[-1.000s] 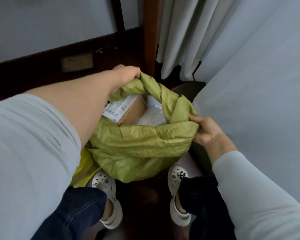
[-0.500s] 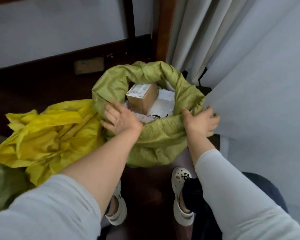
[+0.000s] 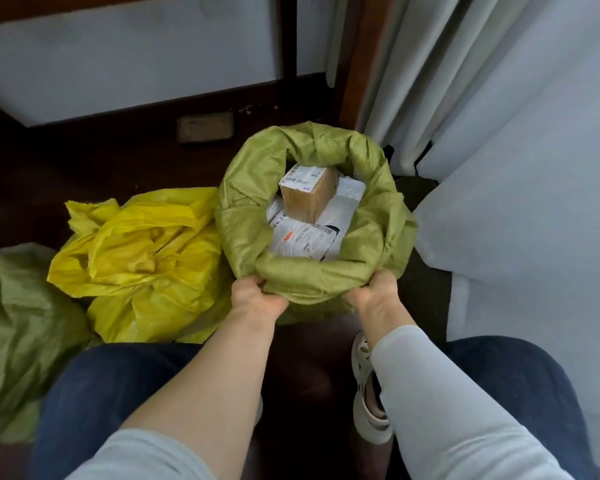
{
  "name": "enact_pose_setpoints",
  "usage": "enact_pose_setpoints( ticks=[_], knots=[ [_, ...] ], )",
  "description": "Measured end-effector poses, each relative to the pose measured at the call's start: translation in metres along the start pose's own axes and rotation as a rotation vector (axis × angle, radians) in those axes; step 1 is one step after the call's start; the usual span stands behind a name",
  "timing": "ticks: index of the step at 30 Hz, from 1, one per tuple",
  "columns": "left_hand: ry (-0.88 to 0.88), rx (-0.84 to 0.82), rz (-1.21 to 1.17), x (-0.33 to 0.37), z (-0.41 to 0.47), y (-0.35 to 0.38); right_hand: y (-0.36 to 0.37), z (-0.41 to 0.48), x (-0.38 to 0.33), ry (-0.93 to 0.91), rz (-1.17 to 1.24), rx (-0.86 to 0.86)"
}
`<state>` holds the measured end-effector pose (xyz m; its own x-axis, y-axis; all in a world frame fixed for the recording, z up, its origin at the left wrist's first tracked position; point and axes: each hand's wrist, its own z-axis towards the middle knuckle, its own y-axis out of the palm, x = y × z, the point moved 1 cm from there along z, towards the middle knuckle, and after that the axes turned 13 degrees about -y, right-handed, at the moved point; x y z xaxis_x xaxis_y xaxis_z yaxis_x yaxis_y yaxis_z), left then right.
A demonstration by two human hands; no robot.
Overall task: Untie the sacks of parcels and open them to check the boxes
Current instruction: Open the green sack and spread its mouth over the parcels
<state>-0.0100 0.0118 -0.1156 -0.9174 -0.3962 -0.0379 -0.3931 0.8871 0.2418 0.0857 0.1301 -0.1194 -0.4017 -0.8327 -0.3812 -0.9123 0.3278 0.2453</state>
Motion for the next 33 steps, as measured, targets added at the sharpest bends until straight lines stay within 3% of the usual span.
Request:
enact_pose_setpoints(
  ticks=[4, 7, 9, 10, 12, 14, 18, 20, 23, 27, 28, 30, 33],
  knots=[
    [-0.140, -0.054, -0.009, -0.006, -0.008, -0.013, -0.004, 0.013, 0.005, -0.033, -0.169, 0.125],
    [-0.067, 0.209, 0.233, 0.001, -0.002, -0.021, 0.002, 0.007, -0.007, -0.290, -0.405, 0.217],
    [0.191, 0.497, 0.471, 0.013, 0.003, -0.021, 0.005, 0.006, -0.017, -0.638, -0.792, 0.333],
    [0.401, 0.669, 0.599, 0.020, 0.006, -0.020, 0.012, -0.001, -0.023, -0.830, -0.969, 0.347],
    [0.838, 0.806, 0.829, 0.027, -0.002, -0.007, 0.030, -0.008, -0.024, -1.120, -1.213, 0.210],
    [1.034, 0.731, 1.034, 0.026, -0.009, 0.011, 0.048, -0.005, -0.019, -1.151, -1.464, 0.037],
    [0.703, 0.669, 1.392, 0.026, 0.006, 0.034, 0.063, 0.021, -0.014, -0.834, -1.826, -0.053],
    [0.665, 0.676, 1.481, 0.033, 0.016, 0.032, 0.061, 0.031, -0.016, -0.846, -1.953, -0.070],
    [0.817, 0.756, 1.424, 0.055, 0.016, 0.026, 0.050, 0.046, -0.037, -0.950, -2.071, -0.093],
    [0.976, 0.803, 1.318, 0.072, 0.011, 0.026, 0.050, 0.053, -0.066, -0.879, -1.978, 0.034],
    [1.070, 0.811, 1.385, 0.069, 0.010, 0.028, 0.055, 0.051, -0.066, -0.972, -2.021, 0.014],
    [1.303, 0.769, 1.566, 0.060, 0.008, 0.037, 0.069, 0.043, -0.059, -1.330, -2.060, -0.144],
    [1.579, 0.504, 1.967, 0.053, 0.012, 0.056, 0.098, 0.032, -0.043, -1.820, -1.999, -0.506]
  ],
)
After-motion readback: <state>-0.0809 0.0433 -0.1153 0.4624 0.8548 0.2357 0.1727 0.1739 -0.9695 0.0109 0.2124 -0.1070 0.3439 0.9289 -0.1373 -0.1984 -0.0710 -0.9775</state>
